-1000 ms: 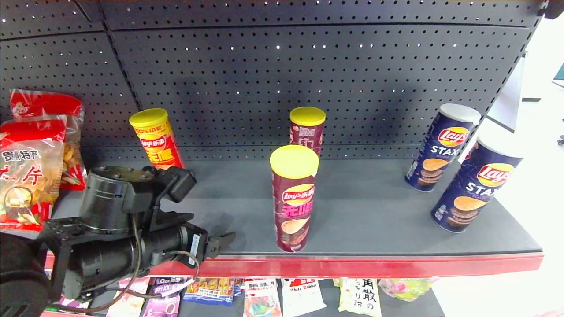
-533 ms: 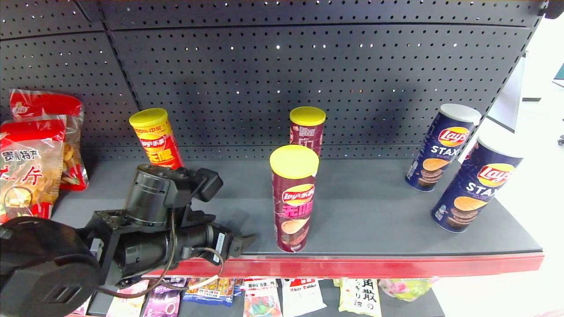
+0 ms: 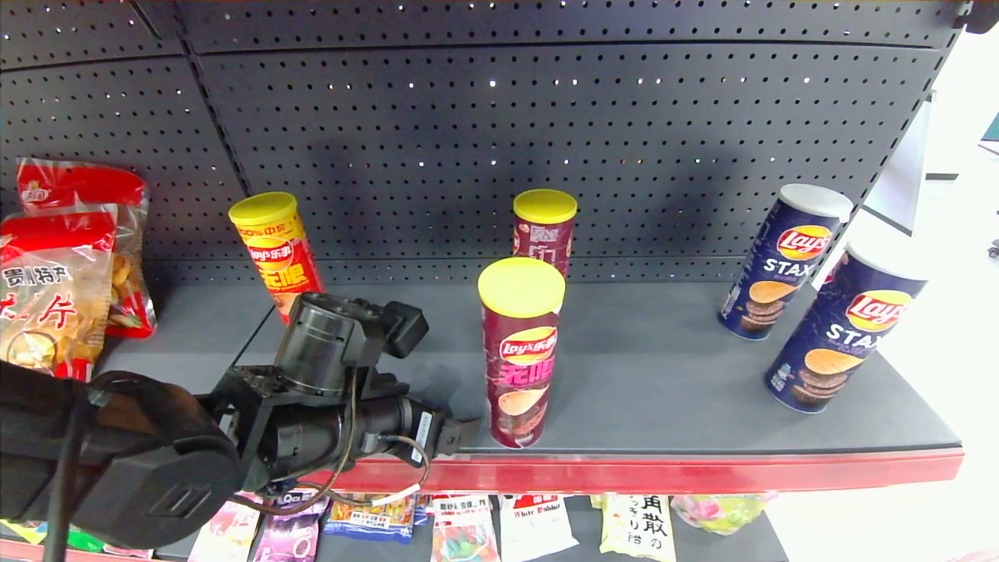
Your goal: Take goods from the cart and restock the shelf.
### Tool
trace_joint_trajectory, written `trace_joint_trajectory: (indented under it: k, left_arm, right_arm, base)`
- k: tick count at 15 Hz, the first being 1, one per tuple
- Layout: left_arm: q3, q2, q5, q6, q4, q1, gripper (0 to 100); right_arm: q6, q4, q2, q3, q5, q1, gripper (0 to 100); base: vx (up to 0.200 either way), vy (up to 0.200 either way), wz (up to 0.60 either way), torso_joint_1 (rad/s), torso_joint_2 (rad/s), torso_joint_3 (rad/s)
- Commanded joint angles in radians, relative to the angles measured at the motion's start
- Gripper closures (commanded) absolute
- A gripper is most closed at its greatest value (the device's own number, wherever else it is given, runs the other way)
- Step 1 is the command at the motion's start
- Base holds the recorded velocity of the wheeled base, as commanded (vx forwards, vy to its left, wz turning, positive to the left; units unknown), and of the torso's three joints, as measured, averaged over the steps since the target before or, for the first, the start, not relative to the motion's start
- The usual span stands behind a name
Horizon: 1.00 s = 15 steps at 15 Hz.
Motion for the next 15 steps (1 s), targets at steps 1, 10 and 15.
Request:
trace_joint_trajectory:
  k: [1, 10, 15]
  left_arm:
    - [-0.002, 0.011, 0.002, 0.001, -0.001, -0.001, 0]
    - [-0.045, 0.049, 0.012, 0.017, -0.001, -0.001, 0]
    - [-0.076, 0.075, 0.020, 0.019, 0.002, -0.013, 0]
  right_arm:
    - [0.000, 0.000, 0.008, 0.000, 0.001, 0.001, 0]
    - [0.000, 0.000, 0.009, -0.003, 0.001, 0.001, 0]
    - [0.001, 0.000, 0.009, -0.003, 0.001, 0.001, 0]
  base:
    - [0.000, 0.000, 0.00, 0.000, 0.00, 0.000]
    - [0.000, 0.000, 0.00, 0.000, 0.00, 0.000]
    - [0.000, 0.000, 0.00, 0.000, 0.00, 0.000]
